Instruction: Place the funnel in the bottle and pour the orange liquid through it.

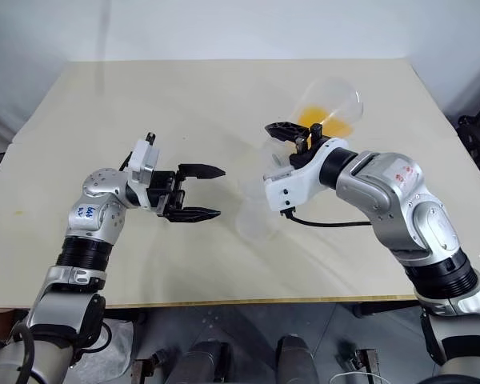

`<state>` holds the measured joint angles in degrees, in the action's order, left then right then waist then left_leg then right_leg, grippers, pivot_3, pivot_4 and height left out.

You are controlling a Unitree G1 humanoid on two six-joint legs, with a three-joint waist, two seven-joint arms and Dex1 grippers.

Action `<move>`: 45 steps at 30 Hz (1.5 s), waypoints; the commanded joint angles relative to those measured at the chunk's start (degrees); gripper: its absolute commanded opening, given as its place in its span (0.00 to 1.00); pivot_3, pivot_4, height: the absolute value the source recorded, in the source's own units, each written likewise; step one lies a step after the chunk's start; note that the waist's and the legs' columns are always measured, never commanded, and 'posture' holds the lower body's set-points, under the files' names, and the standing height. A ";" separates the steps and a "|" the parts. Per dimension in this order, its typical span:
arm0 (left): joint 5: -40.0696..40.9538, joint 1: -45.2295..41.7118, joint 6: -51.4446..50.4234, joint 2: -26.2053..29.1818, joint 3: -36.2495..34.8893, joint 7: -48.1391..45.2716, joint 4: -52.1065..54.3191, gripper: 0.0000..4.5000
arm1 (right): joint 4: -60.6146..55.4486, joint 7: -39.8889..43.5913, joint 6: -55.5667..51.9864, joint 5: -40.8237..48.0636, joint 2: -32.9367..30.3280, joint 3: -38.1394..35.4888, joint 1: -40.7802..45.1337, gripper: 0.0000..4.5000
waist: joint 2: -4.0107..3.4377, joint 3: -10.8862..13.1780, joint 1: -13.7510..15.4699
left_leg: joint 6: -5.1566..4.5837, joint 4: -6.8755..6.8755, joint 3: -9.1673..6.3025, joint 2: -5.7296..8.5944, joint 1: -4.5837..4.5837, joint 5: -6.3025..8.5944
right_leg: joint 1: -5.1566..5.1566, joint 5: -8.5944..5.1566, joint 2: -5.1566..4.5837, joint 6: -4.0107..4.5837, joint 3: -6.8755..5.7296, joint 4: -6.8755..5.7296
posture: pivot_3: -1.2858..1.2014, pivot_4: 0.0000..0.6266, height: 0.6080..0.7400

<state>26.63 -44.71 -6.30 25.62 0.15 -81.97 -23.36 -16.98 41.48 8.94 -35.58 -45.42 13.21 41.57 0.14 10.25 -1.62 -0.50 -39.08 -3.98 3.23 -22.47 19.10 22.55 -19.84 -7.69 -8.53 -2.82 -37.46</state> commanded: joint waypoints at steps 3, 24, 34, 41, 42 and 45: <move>-0.03 -1.39 0.46 0.11 -0.46 -0.03 0.89 1.00 | -0.28 -1.51 1.77 -1.19 0.16 -1.33 1.81 0.55 | 0.00 0.00 0.02 | 0.00 -0.01 0.00 0.00 0.00 0.00 | 0.00 0.00 -0.01 0.00 0.00 0.00 | 0.52 0.24 1.00; -0.03 -1.47 0.66 -0.17 -0.38 -0.21 0.61 1.00 | 0.83 -2.07 4.29 -3.07 0.84 -1.42 3.45 0.55 | 0.00 0.00 0.00 | 0.00 -0.01 -0.01 -0.01 0.00 0.00 | 0.00 0.00 -0.01 0.00 0.00 -0.02 | 0.52 0.24 1.00; -0.15 -1.67 0.97 -0.40 -0.36 -0.20 0.19 1.00 | 0.93 -0.20 4.73 -1.55 1.01 -1.17 3.31 0.55 | 0.00 0.00 0.00 | 0.00 -0.01 -0.01 0.00 0.00 0.00 | 0.00 0.00 -0.01 0.00 0.00 -0.03 | 0.52 0.24 1.00; -0.24 -1.75 1.04 -0.45 -0.37 -0.17 0.05 1.00 | 0.99 -1.25 6.26 -2.98 0.70 -1.30 3.39 0.55 | 0.00 0.00 0.00 | 0.00 -0.01 -0.01 0.00 0.00 0.00 | 0.00 0.00 -0.01 0.00 0.00 -0.03 | 0.52 0.24 1.00; -0.25 -1.76 1.03 -0.46 -0.37 -0.15 0.06 1.00 | 1.10 -1.34 6.54 -3.09 0.65 -1.31 3.42 0.55 | 0.00 0.00 0.00 | 0.00 -0.01 -0.01 0.00 0.00 0.00 | 0.00 0.00 -0.01 0.00 0.00 -0.03 | 0.52 0.24 1.00; -0.26 -1.78 1.01 -0.51 -0.36 -0.15 0.04 1.00 | 1.36 -1.50 7.08 -3.34 0.66 -1.37 3.48 0.55 | 0.00 0.00 0.00 | 0.00 -0.01 -0.01 0.00 0.00 0.00 | 0.00 0.00 -0.01 0.00 0.00 -0.04 | 0.52 0.24 1.00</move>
<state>26.55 -44.78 -6.17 25.25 0.15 -81.99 -23.57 -14.57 41.30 15.31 -38.53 -44.45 13.21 43.63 0.14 10.25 -1.63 -0.50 -39.09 -3.99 3.23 -22.47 19.10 22.55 -19.84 -7.71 -8.53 -2.82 -37.49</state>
